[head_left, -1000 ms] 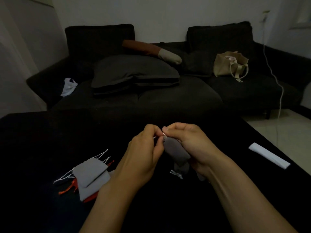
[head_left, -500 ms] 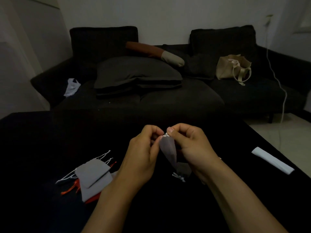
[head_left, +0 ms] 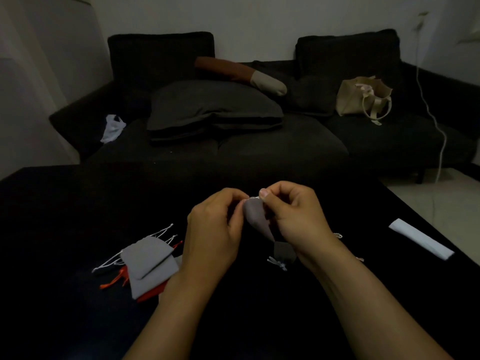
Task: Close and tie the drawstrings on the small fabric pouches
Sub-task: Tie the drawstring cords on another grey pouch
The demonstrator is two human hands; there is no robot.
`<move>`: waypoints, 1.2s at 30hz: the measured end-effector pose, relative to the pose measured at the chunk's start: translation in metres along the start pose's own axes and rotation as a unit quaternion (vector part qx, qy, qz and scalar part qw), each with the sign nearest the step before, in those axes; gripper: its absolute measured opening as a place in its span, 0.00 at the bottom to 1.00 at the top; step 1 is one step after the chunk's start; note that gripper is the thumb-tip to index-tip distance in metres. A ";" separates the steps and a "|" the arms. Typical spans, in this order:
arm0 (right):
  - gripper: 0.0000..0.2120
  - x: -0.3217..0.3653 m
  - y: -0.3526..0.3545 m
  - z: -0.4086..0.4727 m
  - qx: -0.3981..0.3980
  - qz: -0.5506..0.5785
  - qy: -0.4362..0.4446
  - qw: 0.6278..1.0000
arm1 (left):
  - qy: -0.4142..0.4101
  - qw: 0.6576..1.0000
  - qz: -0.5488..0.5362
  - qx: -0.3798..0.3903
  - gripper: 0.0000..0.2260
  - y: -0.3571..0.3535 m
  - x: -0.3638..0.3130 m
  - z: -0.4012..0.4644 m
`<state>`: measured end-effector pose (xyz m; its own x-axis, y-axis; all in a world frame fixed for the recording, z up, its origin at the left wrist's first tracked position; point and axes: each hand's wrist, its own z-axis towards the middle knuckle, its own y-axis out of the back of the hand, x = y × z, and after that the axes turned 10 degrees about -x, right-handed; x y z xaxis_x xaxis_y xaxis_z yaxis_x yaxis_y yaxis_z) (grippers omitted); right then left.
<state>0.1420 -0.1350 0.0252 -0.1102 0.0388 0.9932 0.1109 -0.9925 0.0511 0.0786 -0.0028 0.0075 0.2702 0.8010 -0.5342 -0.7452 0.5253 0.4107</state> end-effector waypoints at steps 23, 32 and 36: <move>0.16 -0.044 -0.045 -0.008 0.096 -0.427 0.120 0.891 | 0.237 0.879 0.317 0.265 0.35 0.062 0.096 -0.018; 0.25 -0.068 -0.114 -0.033 0.210 -0.402 0.047 0.890 | 0.299 0.844 0.281 0.346 0.45 0.085 0.121 -0.035; 0.12 -0.072 -0.145 -0.041 0.220 -0.338 0.043 0.914 | 0.269 0.864 0.269 0.331 0.36 0.100 0.135 -0.040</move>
<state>0.0931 0.0016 -0.0579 -0.3747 0.5977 0.7088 0.3732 -0.6026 0.7054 0.0158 0.1463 -0.0531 -0.4607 0.8249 -0.3275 -0.1144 0.3107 0.9436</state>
